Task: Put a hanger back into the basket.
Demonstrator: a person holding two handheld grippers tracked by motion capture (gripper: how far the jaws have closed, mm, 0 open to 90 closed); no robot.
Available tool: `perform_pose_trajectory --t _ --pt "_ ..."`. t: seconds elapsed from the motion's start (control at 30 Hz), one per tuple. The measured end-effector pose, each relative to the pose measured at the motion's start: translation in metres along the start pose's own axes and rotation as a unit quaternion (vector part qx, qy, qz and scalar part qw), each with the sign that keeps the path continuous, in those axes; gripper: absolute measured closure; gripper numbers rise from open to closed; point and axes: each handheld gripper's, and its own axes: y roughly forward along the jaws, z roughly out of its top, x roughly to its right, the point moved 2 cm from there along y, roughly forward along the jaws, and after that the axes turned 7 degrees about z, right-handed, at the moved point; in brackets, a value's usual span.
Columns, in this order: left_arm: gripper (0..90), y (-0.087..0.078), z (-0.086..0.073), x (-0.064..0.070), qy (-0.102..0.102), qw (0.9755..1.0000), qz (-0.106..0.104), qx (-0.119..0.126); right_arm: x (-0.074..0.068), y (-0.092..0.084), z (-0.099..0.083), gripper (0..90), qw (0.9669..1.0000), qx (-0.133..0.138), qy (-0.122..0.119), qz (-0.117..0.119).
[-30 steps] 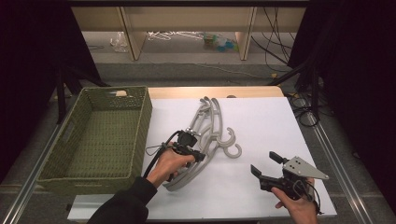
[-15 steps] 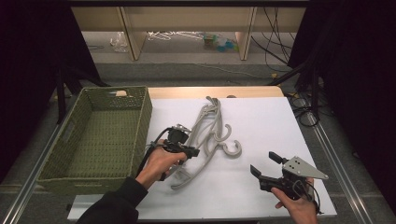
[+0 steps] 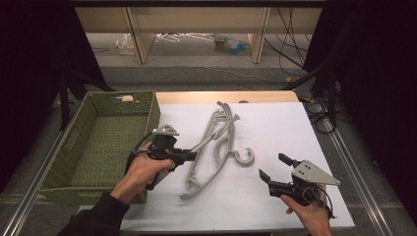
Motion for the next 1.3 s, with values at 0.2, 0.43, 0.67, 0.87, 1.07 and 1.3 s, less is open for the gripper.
perform_pose_trajectory --t 0.2,0.43,0.67,0.87,1.07,1.3 --pt "81.6 -0.017 -0.01 0.017 0.028 0.9991 -0.031 -0.003 -0.004 0.009 0.007 18.1 0.9991 -0.005 -0.039 0.013" --pt "81.5 -0.03 -0.032 0.037 0.049 0.9954 -0.081 -0.015 -0.021 0.029 0.019 24.5 0.9908 -0.02 -0.123 0.053" --pt "81.5 -0.038 -0.041 0.051 0.072 0.9914 -0.108 -0.02 -0.033 0.041 0.021 33.7 0.9752 -0.05 -0.194 0.095" --pt "81.5 -0.039 -0.047 0.057 0.072 0.9876 -0.137 -0.026 -0.033 0.048 0.016 45.6 0.9614 -0.082 -0.237 0.115" --pt "81.4 -0.032 -0.055 0.056 0.056 0.9862 -0.153 -0.033 -0.035 0.047 0.011 64.4 0.9443 -0.105 -0.278 0.141" --pt "80.6 -0.025 -0.069 0.052 0.037 0.9842 -0.171 -0.03 -0.038 0.039 0.008 74.4 0.9169 -0.132 -0.333 0.176"
